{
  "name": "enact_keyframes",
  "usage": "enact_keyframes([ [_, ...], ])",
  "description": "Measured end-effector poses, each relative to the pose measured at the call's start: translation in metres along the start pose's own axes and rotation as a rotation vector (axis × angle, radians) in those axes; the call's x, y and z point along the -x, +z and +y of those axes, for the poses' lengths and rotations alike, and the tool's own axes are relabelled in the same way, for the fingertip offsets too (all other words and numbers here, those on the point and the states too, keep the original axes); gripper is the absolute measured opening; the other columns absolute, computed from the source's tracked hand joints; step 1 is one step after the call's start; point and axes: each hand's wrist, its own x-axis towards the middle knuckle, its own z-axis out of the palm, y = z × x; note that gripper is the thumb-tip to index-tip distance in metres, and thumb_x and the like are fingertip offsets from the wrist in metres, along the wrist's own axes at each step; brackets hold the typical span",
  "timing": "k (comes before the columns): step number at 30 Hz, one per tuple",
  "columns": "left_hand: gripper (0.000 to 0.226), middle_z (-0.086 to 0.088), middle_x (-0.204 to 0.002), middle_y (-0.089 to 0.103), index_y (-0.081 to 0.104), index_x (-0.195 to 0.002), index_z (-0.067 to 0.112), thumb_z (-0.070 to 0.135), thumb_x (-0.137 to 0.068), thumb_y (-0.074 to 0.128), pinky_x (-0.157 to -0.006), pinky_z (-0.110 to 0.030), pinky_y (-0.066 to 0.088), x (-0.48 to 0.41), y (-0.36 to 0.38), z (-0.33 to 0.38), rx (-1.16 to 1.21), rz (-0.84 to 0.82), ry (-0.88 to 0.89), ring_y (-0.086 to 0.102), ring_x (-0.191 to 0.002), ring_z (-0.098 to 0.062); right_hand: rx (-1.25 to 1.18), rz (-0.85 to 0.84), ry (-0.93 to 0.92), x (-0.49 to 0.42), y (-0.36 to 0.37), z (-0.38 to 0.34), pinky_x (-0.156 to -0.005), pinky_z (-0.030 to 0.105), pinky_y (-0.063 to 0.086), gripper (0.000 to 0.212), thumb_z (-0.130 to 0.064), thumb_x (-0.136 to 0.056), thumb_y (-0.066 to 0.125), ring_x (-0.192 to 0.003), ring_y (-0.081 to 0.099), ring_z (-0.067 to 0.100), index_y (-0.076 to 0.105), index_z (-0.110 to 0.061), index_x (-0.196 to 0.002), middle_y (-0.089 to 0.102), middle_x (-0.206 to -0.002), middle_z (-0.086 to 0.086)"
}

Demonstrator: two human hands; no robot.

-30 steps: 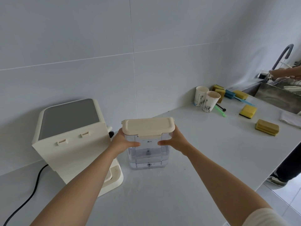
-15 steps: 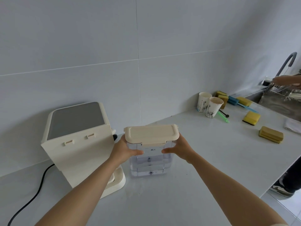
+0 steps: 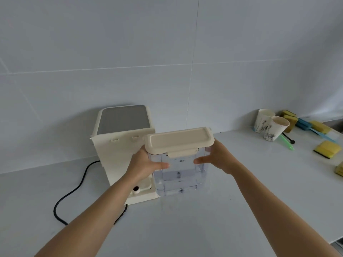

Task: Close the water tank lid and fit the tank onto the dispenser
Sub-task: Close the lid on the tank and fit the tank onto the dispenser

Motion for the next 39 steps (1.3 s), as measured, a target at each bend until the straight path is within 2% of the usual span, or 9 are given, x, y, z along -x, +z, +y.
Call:
enact_keyframes([
  [8,0.069,0.001,-0.112,0.068,0.062,-0.113,0.018,0.016,-0.05,0.088,-0.098,-0.036,0.047,0.013,-0.055,-0.003,0.049,0.107,-0.061,0.061,-0.109,-0.019,-0.047,-0.079,-0.099,-0.014,0.037,-0.043,-0.096,0.027,0.036,0.077,0.001,-0.058,0.081,-0.115,0.049,0.016,0.047,-0.016,-0.126,0.057,-0.119,-0.002],
  [13,0.064,0.0,-0.11,0.067,0.06,-0.118,0.014,0.007,-0.058,0.084,-0.086,-0.03,0.046,0.018,-0.084,-0.006,0.075,0.149,-0.086,0.06,-0.107,-0.02,-0.027,-0.109,-0.121,-0.029,0.064,-0.061,-0.106,0.04,0.039,0.081,-0.003,-0.055,0.084,-0.122,0.049,0.023,0.048,-0.016,-0.126,0.058,-0.126,0.003],
  [17,0.063,-0.004,-0.112,0.068,0.062,-0.116,0.013,0.004,-0.058,0.084,-0.094,-0.034,0.047,0.018,-0.106,-0.009,0.087,0.182,-0.109,0.06,-0.113,-0.025,-0.036,-0.122,-0.147,-0.036,0.083,-0.075,-0.099,0.029,0.036,0.079,-0.002,-0.058,0.082,-0.118,0.048,0.019,0.047,-0.014,-0.128,0.056,-0.129,0.003],
  [21,0.057,-0.018,-0.116,0.067,0.063,-0.115,0.008,0.0,-0.061,0.081,-0.082,-0.028,0.044,0.016,-0.12,-0.009,0.082,0.205,-0.12,0.059,-0.113,-0.032,-0.035,-0.132,-0.152,-0.045,0.098,-0.082,-0.097,0.029,0.036,0.077,-0.003,-0.058,0.082,-0.118,0.049,0.02,0.047,-0.016,-0.126,0.057,-0.127,0.003],
  [23,0.058,-0.018,-0.111,0.067,0.062,-0.116,0.008,0.0,-0.062,0.081,-0.08,-0.025,0.04,0.014,-0.124,-0.011,0.083,0.207,-0.123,0.061,-0.104,-0.028,-0.043,-0.13,-0.143,-0.05,0.104,-0.083,-0.097,0.031,0.038,0.078,-0.003,-0.057,0.083,-0.118,0.05,0.021,0.048,-0.017,-0.125,0.059,-0.125,0.002],
  [26,0.061,-0.005,-0.107,0.066,0.061,-0.117,0.009,-0.001,-0.06,0.081,-0.086,-0.027,0.044,0.009,-0.129,-0.017,0.102,0.195,-0.127,0.06,-0.11,-0.025,-0.051,-0.127,-0.126,-0.055,0.112,-0.082,-0.096,0.033,0.041,0.077,-0.002,-0.056,0.083,-0.116,0.05,0.021,0.049,-0.017,-0.123,0.058,-0.117,-0.002],
  [31,0.056,-0.003,-0.104,0.067,0.064,-0.111,0.012,-0.002,-0.059,0.081,-0.09,-0.031,0.047,0.001,-0.131,-0.022,0.114,0.177,-0.133,0.061,-0.105,-0.023,-0.053,-0.115,-0.103,-0.058,0.117,-0.08,-0.093,0.033,0.043,0.075,-0.003,-0.055,0.084,-0.113,0.052,0.022,0.051,-0.018,-0.12,0.058,-0.112,-0.003],
  [35,0.056,0.0,-0.098,0.065,0.063,-0.112,0.011,-0.001,-0.061,0.081,-0.076,-0.026,0.044,-0.002,-0.131,-0.025,0.116,0.152,-0.146,0.057,-0.096,-0.018,-0.051,-0.101,-0.084,-0.059,0.119,-0.077,-0.094,0.036,0.045,0.076,-0.003,-0.054,0.084,-0.113,0.053,0.024,0.05,-0.017,-0.121,0.059,-0.114,-0.001],
  [39,0.063,-0.001,-0.11,0.065,0.062,-0.117,0.012,0.001,-0.058,0.083,-0.09,-0.033,0.045,-0.008,-0.13,-0.031,0.1,0.152,-0.151,0.056,-0.107,-0.02,-0.062,-0.093,-0.085,-0.057,0.122,-0.073,-0.09,0.032,0.044,0.075,-0.002,-0.056,0.083,-0.109,0.052,0.021,0.049,-0.016,-0.122,0.058,-0.113,-0.002],
])
